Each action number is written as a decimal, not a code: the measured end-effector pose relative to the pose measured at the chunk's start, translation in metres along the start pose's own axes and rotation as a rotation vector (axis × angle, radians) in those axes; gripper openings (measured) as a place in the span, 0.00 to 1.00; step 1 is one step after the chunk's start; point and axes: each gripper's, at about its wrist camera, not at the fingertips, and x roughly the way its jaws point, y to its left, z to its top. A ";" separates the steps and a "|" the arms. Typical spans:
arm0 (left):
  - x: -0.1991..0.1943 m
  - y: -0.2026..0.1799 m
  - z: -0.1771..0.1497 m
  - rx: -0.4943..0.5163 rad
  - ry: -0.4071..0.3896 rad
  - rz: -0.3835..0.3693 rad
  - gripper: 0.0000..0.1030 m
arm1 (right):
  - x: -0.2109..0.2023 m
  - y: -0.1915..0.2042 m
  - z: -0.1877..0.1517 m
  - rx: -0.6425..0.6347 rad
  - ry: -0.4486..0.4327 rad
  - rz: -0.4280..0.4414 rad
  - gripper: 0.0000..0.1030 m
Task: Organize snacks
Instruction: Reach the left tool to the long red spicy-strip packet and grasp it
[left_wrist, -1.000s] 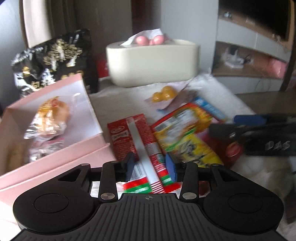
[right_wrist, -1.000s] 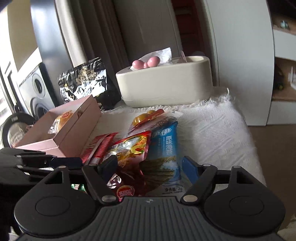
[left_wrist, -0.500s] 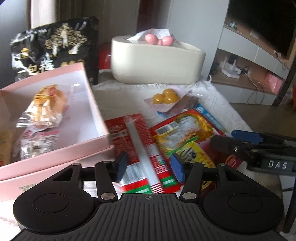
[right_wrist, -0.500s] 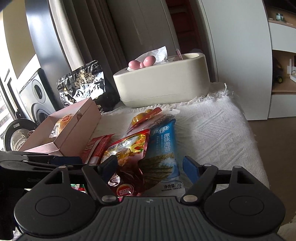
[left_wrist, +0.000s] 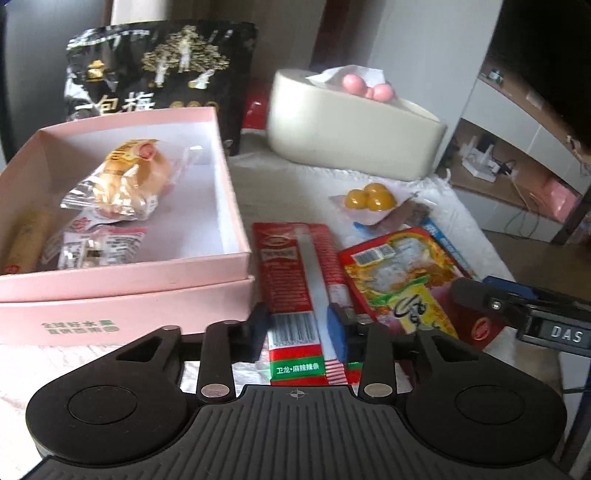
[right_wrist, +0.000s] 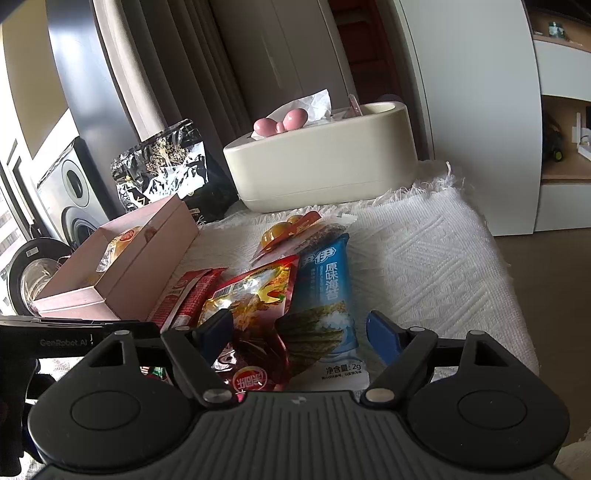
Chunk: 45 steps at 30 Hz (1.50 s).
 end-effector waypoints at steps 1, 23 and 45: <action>-0.001 -0.004 0.000 0.017 -0.004 0.000 0.40 | 0.000 0.000 0.000 0.000 0.000 0.001 0.78; 0.004 -0.020 -0.010 0.191 -0.039 0.116 0.43 | 0.000 0.009 0.001 -0.052 0.010 -0.011 0.78; 0.009 -0.014 -0.005 0.124 -0.002 0.021 0.53 | 0.005 -0.003 0.000 0.026 0.066 0.040 0.83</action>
